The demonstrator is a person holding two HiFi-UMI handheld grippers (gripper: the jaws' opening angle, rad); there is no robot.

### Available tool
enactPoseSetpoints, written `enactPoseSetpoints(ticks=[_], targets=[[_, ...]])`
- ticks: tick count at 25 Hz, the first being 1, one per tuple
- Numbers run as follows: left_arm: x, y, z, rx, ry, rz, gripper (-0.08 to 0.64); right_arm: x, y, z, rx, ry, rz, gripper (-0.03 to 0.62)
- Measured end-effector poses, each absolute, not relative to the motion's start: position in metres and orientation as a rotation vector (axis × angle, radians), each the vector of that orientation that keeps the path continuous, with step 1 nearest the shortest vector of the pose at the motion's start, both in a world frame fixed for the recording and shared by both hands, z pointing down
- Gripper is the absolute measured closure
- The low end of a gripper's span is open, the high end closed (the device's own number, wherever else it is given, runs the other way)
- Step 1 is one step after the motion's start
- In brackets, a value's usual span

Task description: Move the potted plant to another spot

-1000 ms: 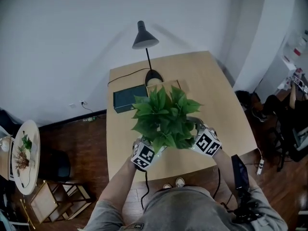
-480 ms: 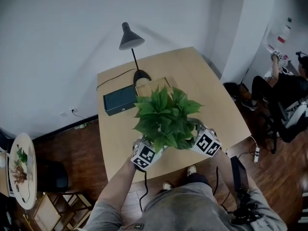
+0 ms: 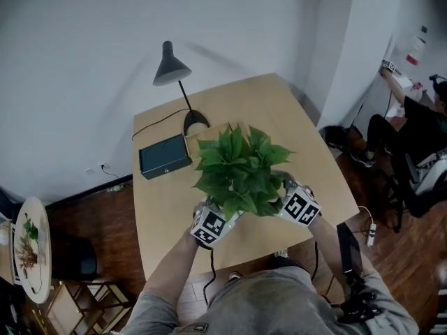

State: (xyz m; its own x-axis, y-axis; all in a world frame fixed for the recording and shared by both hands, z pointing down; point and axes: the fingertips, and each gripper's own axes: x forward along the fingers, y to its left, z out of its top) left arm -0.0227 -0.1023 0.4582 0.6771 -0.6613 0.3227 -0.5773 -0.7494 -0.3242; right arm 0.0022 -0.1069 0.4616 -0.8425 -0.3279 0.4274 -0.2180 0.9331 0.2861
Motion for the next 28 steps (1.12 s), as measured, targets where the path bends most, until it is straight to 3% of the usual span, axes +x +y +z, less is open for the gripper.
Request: enactPoseSetpoints(ticks=[10,28], targets=[[0.082,-0.203,0.475,-2.679,1.112,-0.703,0.222,0.109,-0.209,0.477,0.297,-2.640,-0.301,0.203],[0.084,-0.205,0.491,-2.746,1.085,-0.692,0.222,0.112,-0.208,0.489,0.315,-2.600,-0.249,0.204]])
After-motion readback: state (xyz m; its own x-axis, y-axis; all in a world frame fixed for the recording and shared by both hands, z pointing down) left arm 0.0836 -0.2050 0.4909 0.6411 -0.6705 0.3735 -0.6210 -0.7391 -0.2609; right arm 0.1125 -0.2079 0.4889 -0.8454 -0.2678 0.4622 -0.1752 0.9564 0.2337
